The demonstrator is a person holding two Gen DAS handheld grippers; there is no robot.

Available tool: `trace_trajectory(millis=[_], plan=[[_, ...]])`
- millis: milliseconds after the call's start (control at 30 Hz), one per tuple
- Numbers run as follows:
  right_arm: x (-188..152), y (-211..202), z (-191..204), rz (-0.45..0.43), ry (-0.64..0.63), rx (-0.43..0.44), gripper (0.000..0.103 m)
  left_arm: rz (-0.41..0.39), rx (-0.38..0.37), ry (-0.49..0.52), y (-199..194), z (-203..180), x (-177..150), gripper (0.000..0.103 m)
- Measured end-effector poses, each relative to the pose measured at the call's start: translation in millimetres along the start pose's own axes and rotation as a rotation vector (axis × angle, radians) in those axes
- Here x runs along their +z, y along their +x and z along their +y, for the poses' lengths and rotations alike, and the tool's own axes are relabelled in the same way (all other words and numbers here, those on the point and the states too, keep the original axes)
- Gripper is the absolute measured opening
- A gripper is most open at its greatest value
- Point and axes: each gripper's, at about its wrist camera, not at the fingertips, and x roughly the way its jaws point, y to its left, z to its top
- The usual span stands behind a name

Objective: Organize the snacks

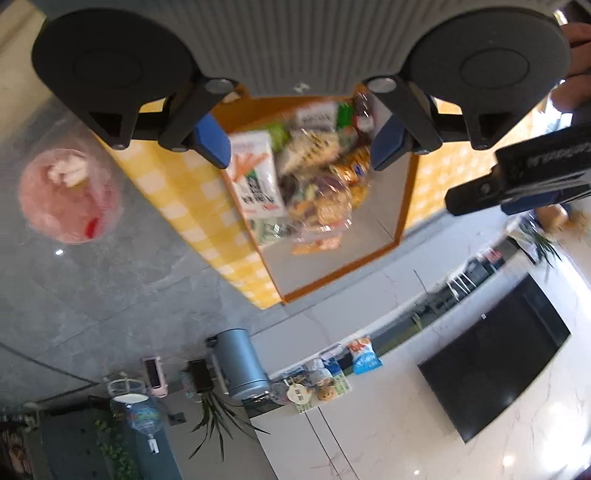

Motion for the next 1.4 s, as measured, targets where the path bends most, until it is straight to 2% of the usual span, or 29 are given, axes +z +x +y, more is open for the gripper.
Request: trace_trajectory(millis=[233,367,467,800,1400], plan=[[-36.8,-36.3,19.9,-0.015,-0.041,-0.034,0.081,0.027,0.009,-0.035,-17.1,0.2,-17.9,0.102],[-46.2,-44.2,27.8,-0.01,-0.051,-0.041,0.081,0.016,0.042,-0.047,-29.8,-1.4,-29.7,0.102],[-53.5,-51.5,35.1,-0.016,-0.066,-0.047,0.08,0.031,0.031,-0.07,-36.6,3.8,-39.1,0.102],[-65.0,-63.2,56.0,-0.01,-0.133,-0.094,0.08,0.046,0.035,-0.145,-50.3,16.8,-59.9,0.102],[-69.3,-58.4,62.7,0.016,-0.16,-0.108,0.079,0.048,0.041,-0.147,-50.9,19.1,-68.2,0.102]])
